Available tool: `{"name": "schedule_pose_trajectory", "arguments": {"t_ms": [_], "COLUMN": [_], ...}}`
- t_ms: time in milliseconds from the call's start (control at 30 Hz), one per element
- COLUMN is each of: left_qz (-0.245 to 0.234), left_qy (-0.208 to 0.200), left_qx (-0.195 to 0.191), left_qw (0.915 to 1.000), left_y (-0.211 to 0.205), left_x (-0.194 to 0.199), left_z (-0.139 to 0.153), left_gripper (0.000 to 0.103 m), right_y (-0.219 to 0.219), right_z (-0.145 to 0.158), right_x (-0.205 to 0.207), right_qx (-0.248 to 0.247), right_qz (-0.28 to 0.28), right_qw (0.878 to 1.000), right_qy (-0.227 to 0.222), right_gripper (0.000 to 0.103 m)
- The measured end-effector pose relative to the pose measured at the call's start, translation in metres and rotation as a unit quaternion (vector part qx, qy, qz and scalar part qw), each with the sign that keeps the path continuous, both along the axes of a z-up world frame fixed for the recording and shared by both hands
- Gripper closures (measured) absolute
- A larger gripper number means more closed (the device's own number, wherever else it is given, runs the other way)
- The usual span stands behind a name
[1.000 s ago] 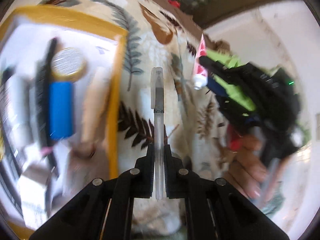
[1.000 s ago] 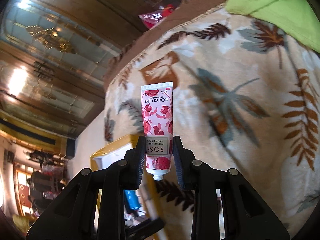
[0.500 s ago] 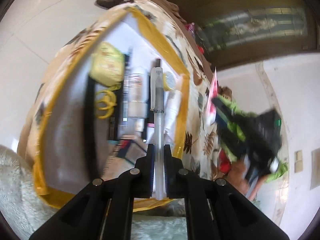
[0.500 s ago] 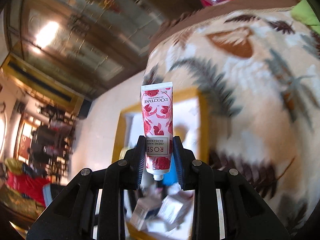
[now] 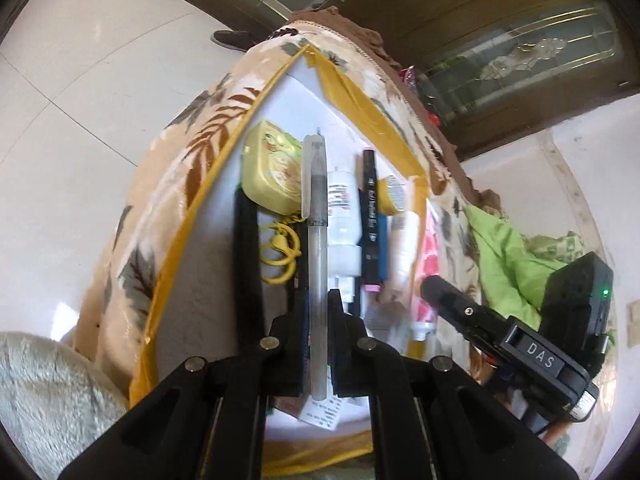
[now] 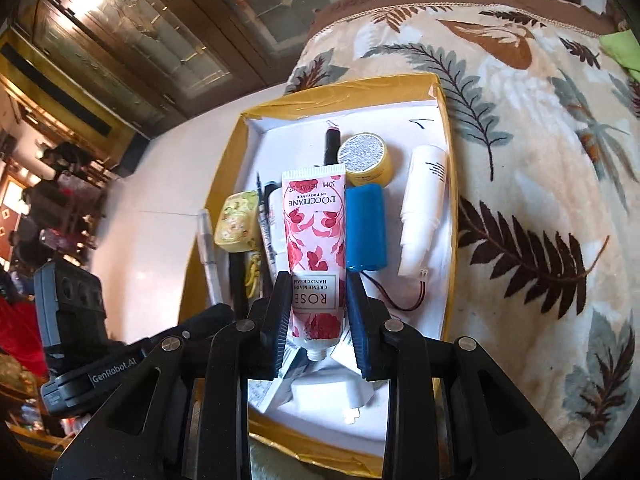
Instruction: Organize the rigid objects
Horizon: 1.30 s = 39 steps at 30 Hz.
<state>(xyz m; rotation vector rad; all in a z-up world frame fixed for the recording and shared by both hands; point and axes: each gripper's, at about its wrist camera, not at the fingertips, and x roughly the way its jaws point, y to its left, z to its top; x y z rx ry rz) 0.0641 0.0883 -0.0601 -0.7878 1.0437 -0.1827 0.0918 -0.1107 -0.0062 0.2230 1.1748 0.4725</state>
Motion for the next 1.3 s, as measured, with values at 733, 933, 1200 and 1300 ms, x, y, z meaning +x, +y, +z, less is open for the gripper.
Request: {"name": "schedule_pose_trajectory", "arguments": {"t_ms": [733,933,1200,1300], "left_qz": [0.046,0.033,0.035,0.029], "left_qy": [-0.122,-0.124,-0.074,-0.067], "left_qx": [0.288,0.323,0.356,0.373], "left_qw": [0.9486,0.9375,0.9309,0.9248], "left_y": [-0.054,-0.058,-0.06,-0.066], "left_x": [-0.047,-0.087,-0.087,-0.086], "left_z": [0.046,0.063,0.053,0.049], "left_gripper": [0.037,0.034,0.023,0.023], "right_y": [0.014,-0.012,-0.033,-0.029], "right_z": [0.008,0.033,0.036,0.029], "right_x": [-0.012,-0.049,-0.078,-0.073], "right_qx": [-0.04,0.005,0.017,-0.001], "right_qz": [-0.031,-0.062,-0.085,-0.083], "right_qw": [0.997,0.996,0.996,0.996], "right_qy": [-0.052,-0.059,-0.035,-0.03], "right_gripper": [0.053,0.053,0.053,0.053]}}
